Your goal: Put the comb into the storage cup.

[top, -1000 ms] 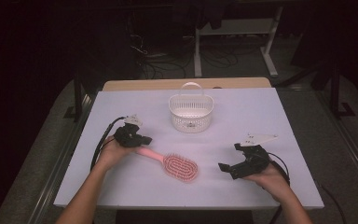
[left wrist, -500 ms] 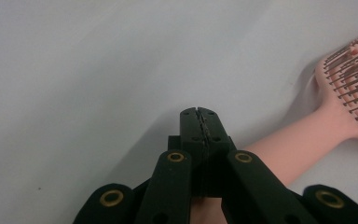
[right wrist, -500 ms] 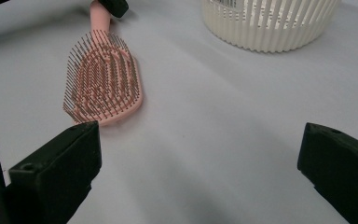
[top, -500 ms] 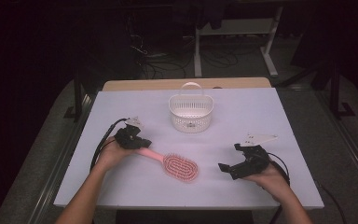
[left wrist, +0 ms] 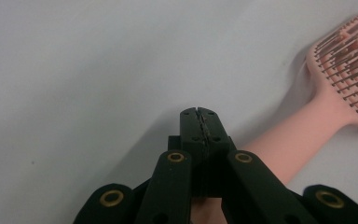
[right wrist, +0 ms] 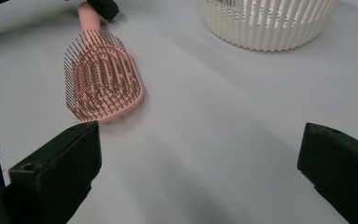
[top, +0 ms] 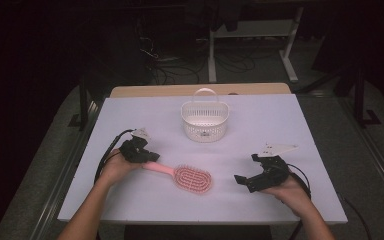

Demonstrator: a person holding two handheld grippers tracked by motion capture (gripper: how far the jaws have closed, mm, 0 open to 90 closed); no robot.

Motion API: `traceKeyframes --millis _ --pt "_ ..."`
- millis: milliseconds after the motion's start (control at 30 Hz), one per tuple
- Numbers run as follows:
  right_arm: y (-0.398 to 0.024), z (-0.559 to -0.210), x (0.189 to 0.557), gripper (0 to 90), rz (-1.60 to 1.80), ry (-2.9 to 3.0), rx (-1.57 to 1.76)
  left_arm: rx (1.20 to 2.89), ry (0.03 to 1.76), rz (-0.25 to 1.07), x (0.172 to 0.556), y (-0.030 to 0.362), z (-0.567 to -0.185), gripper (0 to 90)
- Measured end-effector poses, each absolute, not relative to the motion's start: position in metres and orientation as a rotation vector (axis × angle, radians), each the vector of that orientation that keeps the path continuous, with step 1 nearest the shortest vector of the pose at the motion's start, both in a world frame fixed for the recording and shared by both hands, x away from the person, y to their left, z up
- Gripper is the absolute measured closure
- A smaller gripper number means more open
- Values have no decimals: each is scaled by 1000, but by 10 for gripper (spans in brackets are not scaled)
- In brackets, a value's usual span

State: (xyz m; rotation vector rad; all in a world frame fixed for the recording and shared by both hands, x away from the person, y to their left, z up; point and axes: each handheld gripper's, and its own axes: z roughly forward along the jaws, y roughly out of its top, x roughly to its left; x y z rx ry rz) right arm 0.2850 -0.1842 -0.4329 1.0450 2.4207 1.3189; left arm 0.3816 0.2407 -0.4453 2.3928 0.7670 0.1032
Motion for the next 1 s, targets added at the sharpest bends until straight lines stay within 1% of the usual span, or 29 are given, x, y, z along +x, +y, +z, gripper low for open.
traceKeyframes --millis 433,1000 --pt "-185 -433 284 0 1320 2413 1052 2380 792 82 368 253 -446 900" --pt "-185 -434 284 0 1323 2412 1058 2391 775 54 341 267 -447 900"
